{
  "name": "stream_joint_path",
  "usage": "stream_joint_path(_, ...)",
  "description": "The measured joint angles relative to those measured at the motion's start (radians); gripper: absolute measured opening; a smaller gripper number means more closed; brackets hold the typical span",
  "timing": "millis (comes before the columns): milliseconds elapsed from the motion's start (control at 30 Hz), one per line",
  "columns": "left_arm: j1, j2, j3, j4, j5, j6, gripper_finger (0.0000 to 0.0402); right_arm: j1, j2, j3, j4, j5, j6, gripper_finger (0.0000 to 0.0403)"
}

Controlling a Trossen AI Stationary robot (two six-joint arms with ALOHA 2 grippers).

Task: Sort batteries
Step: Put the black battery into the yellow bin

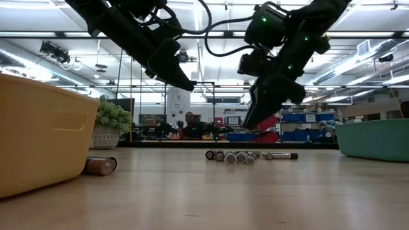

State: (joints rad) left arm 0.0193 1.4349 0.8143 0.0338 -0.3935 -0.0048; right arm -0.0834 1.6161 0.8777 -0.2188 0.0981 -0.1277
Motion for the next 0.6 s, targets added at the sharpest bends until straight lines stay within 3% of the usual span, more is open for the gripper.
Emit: stream_joint_path(600,0.0,0.0,0.0,-0.001,0.011,0.001,0.0106,0.031,0.0,-0.018,0.01,0.01,0.084,0.0107)
